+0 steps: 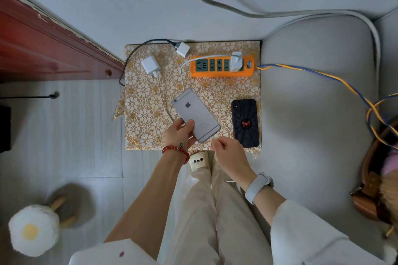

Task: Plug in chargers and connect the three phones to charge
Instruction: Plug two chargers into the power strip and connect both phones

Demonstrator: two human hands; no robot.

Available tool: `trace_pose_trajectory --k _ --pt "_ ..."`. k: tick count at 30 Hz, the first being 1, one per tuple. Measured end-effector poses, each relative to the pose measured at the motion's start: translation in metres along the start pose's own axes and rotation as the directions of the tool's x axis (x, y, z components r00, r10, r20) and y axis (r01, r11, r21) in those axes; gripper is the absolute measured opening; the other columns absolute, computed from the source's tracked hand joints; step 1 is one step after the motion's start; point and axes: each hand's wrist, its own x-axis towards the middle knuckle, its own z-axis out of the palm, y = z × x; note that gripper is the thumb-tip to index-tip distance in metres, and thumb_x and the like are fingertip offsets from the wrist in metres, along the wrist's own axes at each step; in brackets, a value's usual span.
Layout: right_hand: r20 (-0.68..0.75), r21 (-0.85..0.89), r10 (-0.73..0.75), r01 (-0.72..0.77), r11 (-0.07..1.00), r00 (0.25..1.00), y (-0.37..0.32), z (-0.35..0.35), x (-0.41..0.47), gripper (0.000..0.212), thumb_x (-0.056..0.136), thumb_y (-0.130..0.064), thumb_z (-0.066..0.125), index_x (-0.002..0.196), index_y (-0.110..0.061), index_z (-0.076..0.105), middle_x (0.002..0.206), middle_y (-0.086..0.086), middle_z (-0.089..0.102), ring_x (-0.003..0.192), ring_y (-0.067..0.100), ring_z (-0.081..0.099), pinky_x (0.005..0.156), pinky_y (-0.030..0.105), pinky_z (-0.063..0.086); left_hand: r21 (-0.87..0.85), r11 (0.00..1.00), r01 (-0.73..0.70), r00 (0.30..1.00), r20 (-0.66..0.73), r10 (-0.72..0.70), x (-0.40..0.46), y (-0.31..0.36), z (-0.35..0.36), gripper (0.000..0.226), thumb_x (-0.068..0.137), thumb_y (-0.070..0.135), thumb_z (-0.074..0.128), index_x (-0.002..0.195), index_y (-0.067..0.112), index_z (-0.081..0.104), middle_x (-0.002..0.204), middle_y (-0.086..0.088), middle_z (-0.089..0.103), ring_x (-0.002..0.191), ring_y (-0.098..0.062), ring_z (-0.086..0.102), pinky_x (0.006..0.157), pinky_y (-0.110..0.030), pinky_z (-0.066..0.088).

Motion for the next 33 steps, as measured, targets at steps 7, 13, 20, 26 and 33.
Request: trace_pose_trajectory --k 7,13,20,26,33 --pt "0.074 -0.209 0.043 -0.026 0.977 0.996 0.014 -0.016 0.02 0.029 0.091 -0.016 0.036 0.08 -0.012 0.063 0.081 0.009 0.066 0.08 0.024 0.059 0.067 0.031 0.042 0.299 0.954 -0.003 0.999 -0.045 0.017 0.023 -0.013 0.004 0.031 0.084 0.002 0.052 0.115 0.007 0.055 0.093 -0.01 0.064 0.084 -0.027 0.062 0.077 -0.041 0.054" --pt "0.112 -0.599 -0.024 0.087 0.796 0.993 0.035 -0.031 0.047 0.051 0.092 -0.015 0.037 0.141 -0.018 0.024 0.155 0.007 0.014 0.142 0.03 0.011 0.114 0.043 0.022 0.552 0.833 -0.038 0.999 0.013 0.037 0.035 -0.026 0.024 0.03 0.083 0.007 0.052 0.112 0.009 0.058 0.105 -0.015 0.067 0.091 -0.03 0.063 0.085 -0.045 0.053" --pt "0.186 -0.665 0.035 0.099 0.74 0.982 0.048 -0.025 0.055 0.062 0.092 -0.017 0.036 0.145 -0.018 0.004 0.156 0.004 -0.011 0.143 0.031 -0.011 0.118 0.046 0.011 0.802 0.578 -0.149 0.989 0.119 0.089 0.036 -0.03 0.033 0.039 0.086 0.009 0.044 0.125 0.007 0.047 0.123 -0.018 0.052 0.103 -0.032 0.054 0.087 -0.039 0.048" --pt "0.149 -0.641 0.083 0.033 0.767 0.985 0.037 -0.02 0.058 0.057 0.093 -0.019 0.034 0.145 -0.015 0.011 0.157 0.007 -0.006 0.143 0.033 -0.008 0.117 0.042 0.009 0.876 0.452 -0.169 0.985 0.156 0.068 0.033 -0.028 0.029 0.048 0.087 0.016 0.045 0.133 0.009 0.036 0.132 -0.017 0.033 0.123 -0.033 0.035 0.107 -0.041 0.031" --pt "0.058 -0.419 -0.044 0.064 0.906 0.997 -0.003 -0.01 0.067 0.039 0.093 -0.016 0.036 0.131 -0.009 0.039 0.138 0.009 0.043 0.126 0.026 0.04 0.1 0.038 0.04 0.791 0.6 -0.12 0.923 -0.133 0.361 0.064 0.022 -0.009 0.032 0.088 0.013 0.045 0.12 0.006 0.048 0.126 -0.018 0.045 0.11 -0.032 0.051 0.094 -0.043 0.046"
